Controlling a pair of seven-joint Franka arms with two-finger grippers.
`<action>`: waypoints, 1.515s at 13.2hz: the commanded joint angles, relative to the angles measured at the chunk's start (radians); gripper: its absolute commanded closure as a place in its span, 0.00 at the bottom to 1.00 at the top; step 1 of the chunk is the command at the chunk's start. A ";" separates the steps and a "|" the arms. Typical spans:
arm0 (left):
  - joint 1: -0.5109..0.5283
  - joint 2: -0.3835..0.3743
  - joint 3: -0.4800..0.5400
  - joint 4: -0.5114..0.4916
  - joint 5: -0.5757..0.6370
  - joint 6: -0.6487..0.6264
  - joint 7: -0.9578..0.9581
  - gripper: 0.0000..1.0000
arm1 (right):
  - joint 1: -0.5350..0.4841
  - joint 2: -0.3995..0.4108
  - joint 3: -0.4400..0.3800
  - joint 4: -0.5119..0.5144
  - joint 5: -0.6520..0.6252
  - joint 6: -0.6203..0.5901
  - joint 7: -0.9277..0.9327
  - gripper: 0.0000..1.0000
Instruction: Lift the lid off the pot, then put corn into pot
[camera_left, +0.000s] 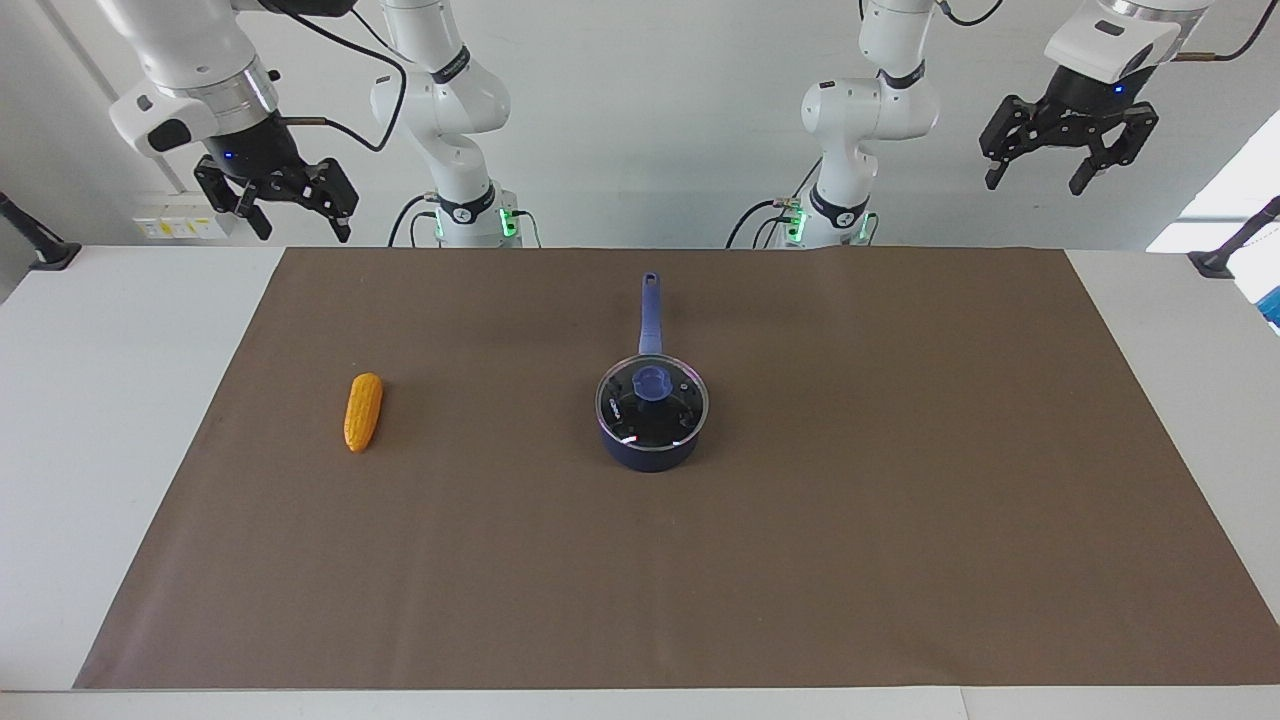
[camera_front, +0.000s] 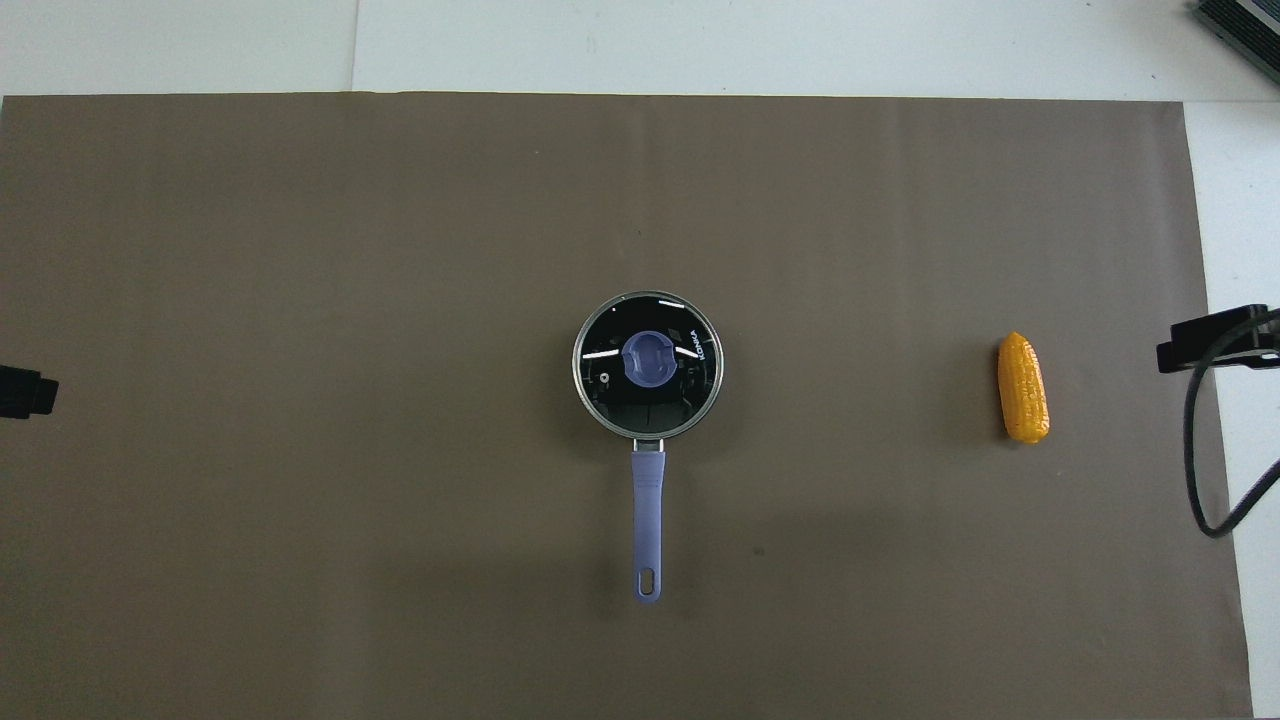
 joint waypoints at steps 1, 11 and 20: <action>-0.009 -0.007 -0.016 -0.019 0.005 0.031 -0.009 0.00 | -0.005 -0.018 0.007 -0.019 0.003 0.018 0.014 0.00; -0.217 0.025 -0.033 -0.102 -0.018 0.176 -0.277 0.00 | -0.041 -0.038 -0.007 -0.333 -0.014 0.358 -0.003 0.00; -0.418 0.137 -0.033 -0.122 -0.023 0.318 -0.524 0.00 | -0.064 0.174 -0.007 -0.559 -0.014 0.818 0.005 0.00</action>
